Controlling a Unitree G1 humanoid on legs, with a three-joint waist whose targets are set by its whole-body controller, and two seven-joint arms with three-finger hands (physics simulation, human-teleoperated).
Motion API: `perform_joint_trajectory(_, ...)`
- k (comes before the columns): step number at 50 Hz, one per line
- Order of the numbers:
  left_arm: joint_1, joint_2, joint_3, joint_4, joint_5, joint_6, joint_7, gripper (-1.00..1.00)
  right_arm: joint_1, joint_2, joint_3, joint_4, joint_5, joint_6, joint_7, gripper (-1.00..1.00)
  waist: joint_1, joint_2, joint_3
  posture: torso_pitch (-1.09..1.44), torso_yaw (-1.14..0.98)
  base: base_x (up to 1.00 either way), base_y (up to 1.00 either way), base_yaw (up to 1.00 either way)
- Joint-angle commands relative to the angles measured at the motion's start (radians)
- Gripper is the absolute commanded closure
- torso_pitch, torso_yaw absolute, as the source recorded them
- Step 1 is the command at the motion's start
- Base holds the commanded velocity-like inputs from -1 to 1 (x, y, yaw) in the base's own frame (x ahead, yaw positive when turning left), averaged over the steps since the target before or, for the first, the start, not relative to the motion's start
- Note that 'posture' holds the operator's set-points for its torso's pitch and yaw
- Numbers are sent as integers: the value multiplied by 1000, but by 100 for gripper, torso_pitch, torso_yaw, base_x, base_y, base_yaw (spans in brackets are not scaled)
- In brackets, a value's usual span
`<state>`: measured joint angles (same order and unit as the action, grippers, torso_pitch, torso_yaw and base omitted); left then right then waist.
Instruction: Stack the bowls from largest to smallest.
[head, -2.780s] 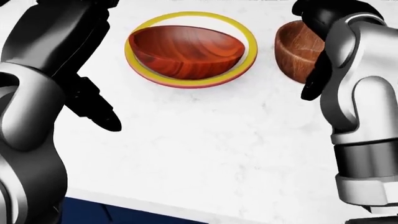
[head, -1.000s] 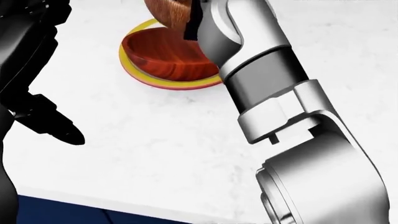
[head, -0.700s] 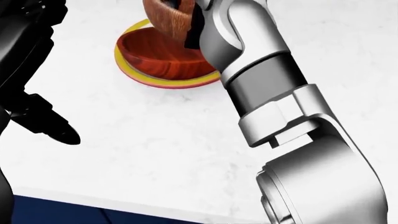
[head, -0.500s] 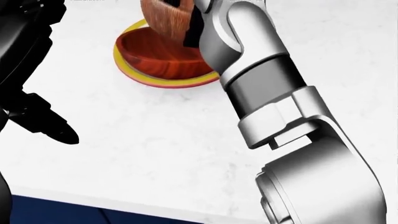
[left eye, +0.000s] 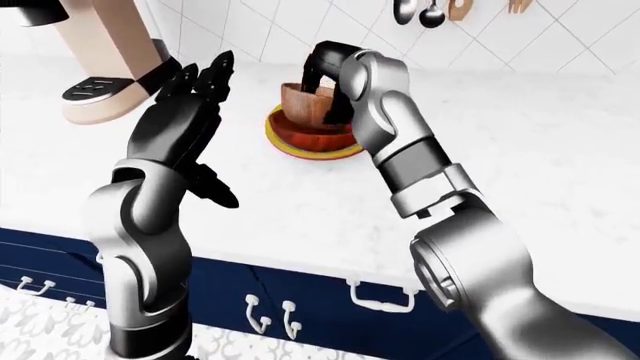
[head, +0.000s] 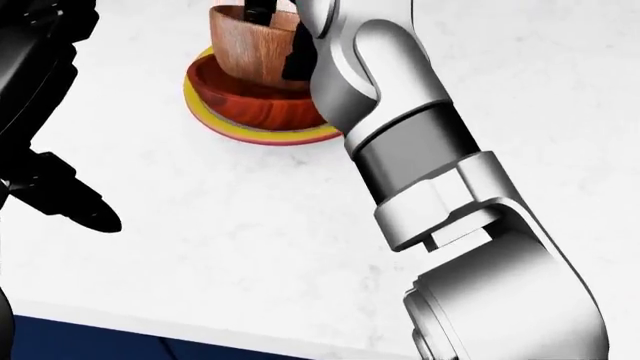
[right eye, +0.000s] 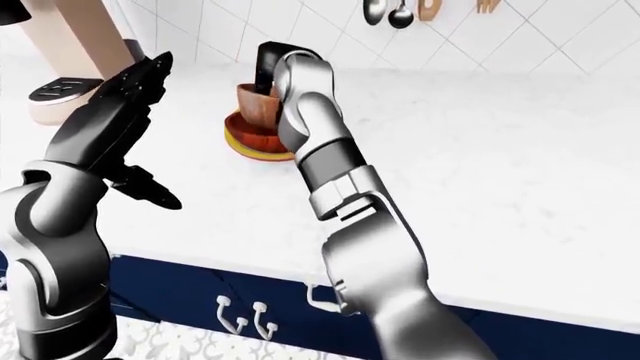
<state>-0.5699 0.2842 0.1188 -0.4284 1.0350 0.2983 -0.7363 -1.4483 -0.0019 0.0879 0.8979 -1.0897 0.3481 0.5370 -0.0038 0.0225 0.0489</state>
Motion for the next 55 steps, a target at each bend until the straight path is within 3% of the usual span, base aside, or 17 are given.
perform_joint_trajectory(1, -26, 9, 10, -33, 5, -6, 14, -100, -41, -11, -6, -41, -9, -6, -14, 2, 0, 5, -29, 0, 0, 0, 0, 0)
perform_joint_trajectory(12, -41, 7, 4, -42, 16, 4, -1, -100, -38, -43, -10, -152, -36, 5, 106, -3, 0, 3, -27, 0, 0, 0, 0, 0)
perform_joint_trajectory(20, -70, 7, 1, -46, 26, 18, -23, -100, -39, -116, -38, -270, -57, -3, 219, -4, 1, -1, -22, 0, 0, 0, 0, 0)
perform_joint_trajectory(32, -149, 31, 20, -43, 16, 78, -65, -100, 120, -326, -134, -638, -23, 3, 450, 0, 4, -18, -17, 0, 0, 0, 0, 0)
perform_joint_trajectory(41, -132, 72, 46, -59, -11, 110, -59, -100, 313, -517, -245, -1062, 29, 47, 711, -7, 5, -25, -14, 0, 0, 0, 0, 0)
perform_joint_trajectory(46, -74, 109, 91, -90, -30, 120, -62, -100, 393, -621, -310, -1272, 83, 112, 852, -18, 2, -28, -11, 0, 0, 0, 0, 0)
perform_joint_trajectory(52, -8, 168, 158, -123, -87, 139, -46, -100, 486, -763, -392, -1420, 190, 184, 928, -32, -2, -30, -9, 0, 0, 0, 0, 0)
perform_joint_trajectory(55, 29, 196, 192, -131, -109, 142, -32, -100, 543, -857, -458, -1469, 271, 213, 943, -40, -2, -32, -8, 0, 0, 0, 0, 0)
